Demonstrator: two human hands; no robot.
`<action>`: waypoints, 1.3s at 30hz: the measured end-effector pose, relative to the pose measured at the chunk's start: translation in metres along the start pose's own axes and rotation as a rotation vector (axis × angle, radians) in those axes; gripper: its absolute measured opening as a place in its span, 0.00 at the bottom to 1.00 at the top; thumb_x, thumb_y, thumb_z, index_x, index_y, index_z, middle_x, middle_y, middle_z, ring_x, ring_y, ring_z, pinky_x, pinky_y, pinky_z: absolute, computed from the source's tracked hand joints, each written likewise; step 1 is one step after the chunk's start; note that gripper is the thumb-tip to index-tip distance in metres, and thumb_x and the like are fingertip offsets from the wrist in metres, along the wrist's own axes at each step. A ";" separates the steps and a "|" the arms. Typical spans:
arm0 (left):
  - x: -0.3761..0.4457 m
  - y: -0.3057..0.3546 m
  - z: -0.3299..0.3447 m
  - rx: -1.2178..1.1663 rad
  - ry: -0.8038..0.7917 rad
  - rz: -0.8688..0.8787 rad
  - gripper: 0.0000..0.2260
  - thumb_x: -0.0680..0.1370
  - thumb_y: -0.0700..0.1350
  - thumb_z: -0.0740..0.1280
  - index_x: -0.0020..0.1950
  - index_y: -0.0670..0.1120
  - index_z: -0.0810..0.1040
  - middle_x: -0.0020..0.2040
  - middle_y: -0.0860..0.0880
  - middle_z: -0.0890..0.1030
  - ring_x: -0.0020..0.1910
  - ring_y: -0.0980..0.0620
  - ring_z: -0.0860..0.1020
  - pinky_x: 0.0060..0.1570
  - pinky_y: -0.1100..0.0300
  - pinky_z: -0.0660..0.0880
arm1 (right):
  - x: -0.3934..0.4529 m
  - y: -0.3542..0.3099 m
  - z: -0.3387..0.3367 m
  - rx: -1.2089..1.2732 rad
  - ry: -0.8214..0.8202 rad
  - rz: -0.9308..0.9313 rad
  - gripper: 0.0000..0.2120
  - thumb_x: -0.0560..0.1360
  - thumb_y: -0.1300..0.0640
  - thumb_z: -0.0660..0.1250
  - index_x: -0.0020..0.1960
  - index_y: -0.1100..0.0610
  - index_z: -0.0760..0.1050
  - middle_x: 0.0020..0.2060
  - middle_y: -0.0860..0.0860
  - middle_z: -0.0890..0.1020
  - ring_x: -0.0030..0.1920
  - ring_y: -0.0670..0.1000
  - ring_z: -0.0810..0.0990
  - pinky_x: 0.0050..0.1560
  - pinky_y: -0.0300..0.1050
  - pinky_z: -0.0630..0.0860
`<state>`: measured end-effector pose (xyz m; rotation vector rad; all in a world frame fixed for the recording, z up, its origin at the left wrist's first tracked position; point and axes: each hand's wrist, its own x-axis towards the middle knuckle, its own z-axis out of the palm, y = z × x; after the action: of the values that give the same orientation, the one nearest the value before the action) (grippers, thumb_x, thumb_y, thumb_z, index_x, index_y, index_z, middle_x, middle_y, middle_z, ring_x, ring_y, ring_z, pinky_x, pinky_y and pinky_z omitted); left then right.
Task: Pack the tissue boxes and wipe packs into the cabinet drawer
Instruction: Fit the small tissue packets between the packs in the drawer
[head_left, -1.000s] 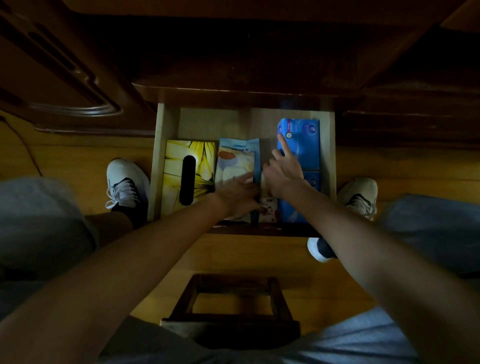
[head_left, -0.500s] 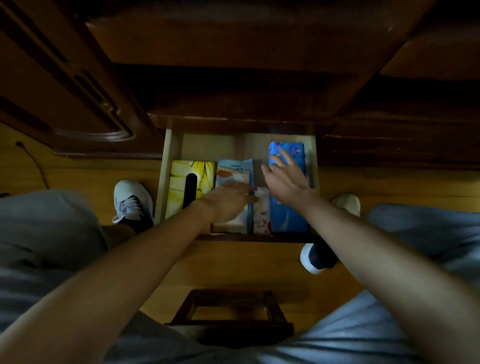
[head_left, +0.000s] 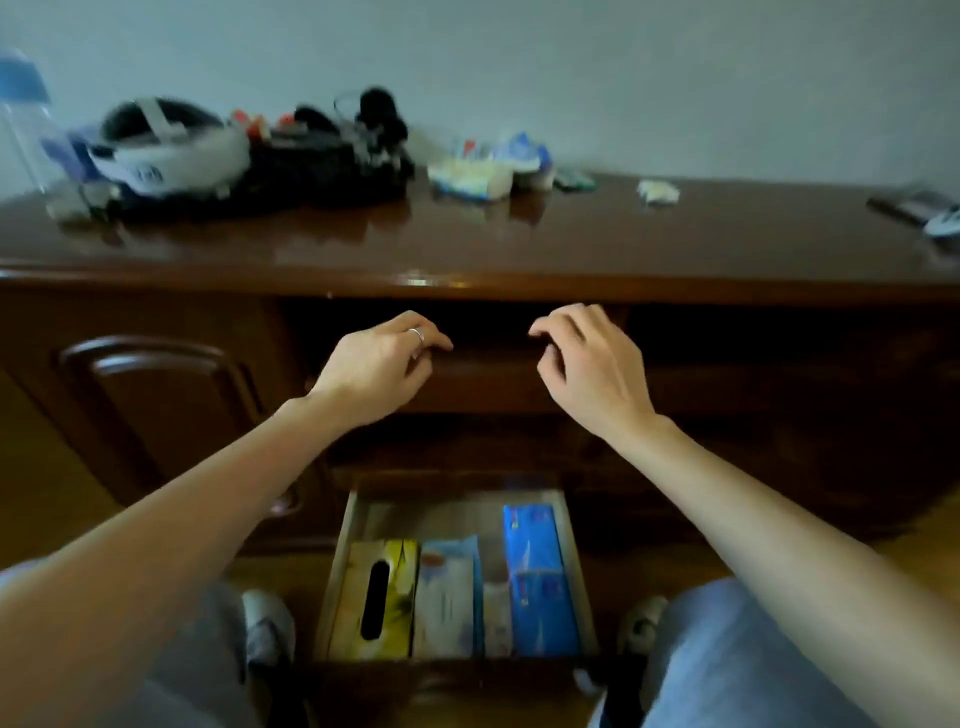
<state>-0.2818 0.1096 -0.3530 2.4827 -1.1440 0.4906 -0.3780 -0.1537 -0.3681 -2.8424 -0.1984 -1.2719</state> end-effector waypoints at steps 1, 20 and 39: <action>0.017 0.005 -0.016 0.003 0.068 0.022 0.12 0.79 0.45 0.64 0.60 0.55 0.80 0.61 0.56 0.78 0.47 0.53 0.80 0.39 0.58 0.76 | 0.020 0.008 -0.010 -0.018 0.042 0.020 0.12 0.78 0.56 0.62 0.61 0.53 0.77 0.55 0.49 0.79 0.56 0.51 0.76 0.48 0.42 0.75; 0.343 -0.027 0.047 0.101 0.108 -0.144 0.22 0.76 0.47 0.65 0.71 0.49 0.73 0.66 0.44 0.73 0.66 0.41 0.70 0.62 0.45 0.71 | 0.206 0.196 0.086 -0.070 -0.439 0.629 0.26 0.80 0.41 0.62 0.75 0.49 0.65 0.70 0.54 0.73 0.70 0.57 0.71 0.62 0.58 0.73; 0.468 0.001 0.148 0.176 -0.232 -0.094 0.19 0.84 0.48 0.55 0.73 0.42 0.68 0.71 0.39 0.70 0.65 0.38 0.75 0.61 0.46 0.73 | 0.257 0.313 0.157 -0.203 -0.614 0.639 0.20 0.81 0.53 0.60 0.72 0.46 0.70 0.70 0.54 0.70 0.70 0.60 0.66 0.65 0.61 0.72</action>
<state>0.0272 -0.2625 -0.2702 2.7906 -1.1020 0.2927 -0.0532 -0.4251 -0.2719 -2.9643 0.8055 -0.3056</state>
